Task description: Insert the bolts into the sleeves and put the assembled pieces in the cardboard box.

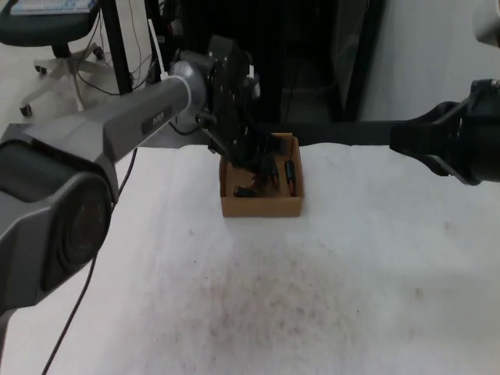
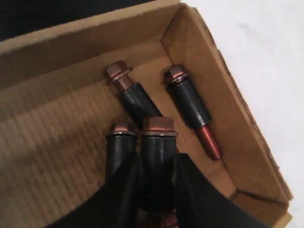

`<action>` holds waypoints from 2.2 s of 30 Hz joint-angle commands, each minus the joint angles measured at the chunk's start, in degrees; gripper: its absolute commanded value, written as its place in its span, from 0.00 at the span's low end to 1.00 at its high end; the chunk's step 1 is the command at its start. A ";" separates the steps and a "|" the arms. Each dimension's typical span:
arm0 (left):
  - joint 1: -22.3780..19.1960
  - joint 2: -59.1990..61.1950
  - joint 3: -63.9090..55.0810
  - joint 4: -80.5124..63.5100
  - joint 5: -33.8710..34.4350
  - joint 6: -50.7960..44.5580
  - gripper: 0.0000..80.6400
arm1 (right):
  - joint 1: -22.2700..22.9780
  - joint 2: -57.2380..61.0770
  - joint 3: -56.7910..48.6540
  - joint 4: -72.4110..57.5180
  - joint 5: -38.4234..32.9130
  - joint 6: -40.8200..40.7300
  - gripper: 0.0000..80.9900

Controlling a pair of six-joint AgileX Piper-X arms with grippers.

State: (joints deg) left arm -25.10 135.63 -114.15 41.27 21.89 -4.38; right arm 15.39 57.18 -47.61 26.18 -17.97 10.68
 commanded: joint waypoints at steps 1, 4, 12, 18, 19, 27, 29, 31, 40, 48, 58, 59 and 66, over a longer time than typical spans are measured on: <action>0.14 -1.31 -1.15 -0.35 -0.26 5.91 0.21 | -0.26 -0.60 -0.12 -0.26 0.05 -0.38 0.01; 0.14 -1.61 -1.15 -0.35 -0.14 5.25 0.47 | -0.26 -0.60 -0.12 -0.26 0.05 -0.38 0.01; 0.14 -4.64 -1.37 1.86 -0.42 5.25 0.24 | -0.26 -0.60 -0.12 1.63 0.43 -0.97 0.01; 0.19 -11.67 -1.37 13.77 -8.09 3.32 0.00 | -0.26 -0.60 -0.01 8.99 6.96 -6.42 0.01; 0.08 -13.13 -1.02 16.95 -9.42 3.08 0.00 | -0.40 -0.60 0.42 9.89 6.96 -6.41 0.01; -1.61 -30.82 15.43 24.95 -10.28 12.47 0.00 | -6.37 -2.45 10.59 9.12 5.63 -5.11 0.01; -1.76 -38.07 24.06 21.51 -11.16 10.09 0.00 | -8.54 -4.16 13.48 9.12 5.21 -5.11 0.01; -1.76 -45.50 35.32 16.39 -11.16 8.20 0.00 | -10.50 -7.09 16.16 9.12 2.84 -5.11 0.01; -1.76 -89.74 82.50 -10.39 -17.82 -6.93 0.00 | -12.07 -25.29 20.61 9.02 -0.45 -7.37 0.01; -1.76 -119.39 105.51 -26.10 -23.98 -7.16 0.00 | -11.97 -38.12 24.33 9.16 -0.45 -7.68 0.01; -1.76 -129.14 114.15 -30.56 -23.98 -7.16 0.00 | -11.97 -38.88 32.16 8.96 3.08 -7.70 0.01; -1.76 -129.14 114.15 -30.45 -23.98 -7.16 0.00 | -11.97 -38.88 32.43 8.96 3.08 -7.70 0.01; -1.76 -129.14 114.15 -30.62 -23.98 -7.23 0.00 | -11.97 -38.88 32.86 8.34 3.08 -7.70 0.01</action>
State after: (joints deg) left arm -26.77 7.08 0.57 11.55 -1.54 -11.32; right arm 3.53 18.68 -14.63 35.27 -14.96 3.10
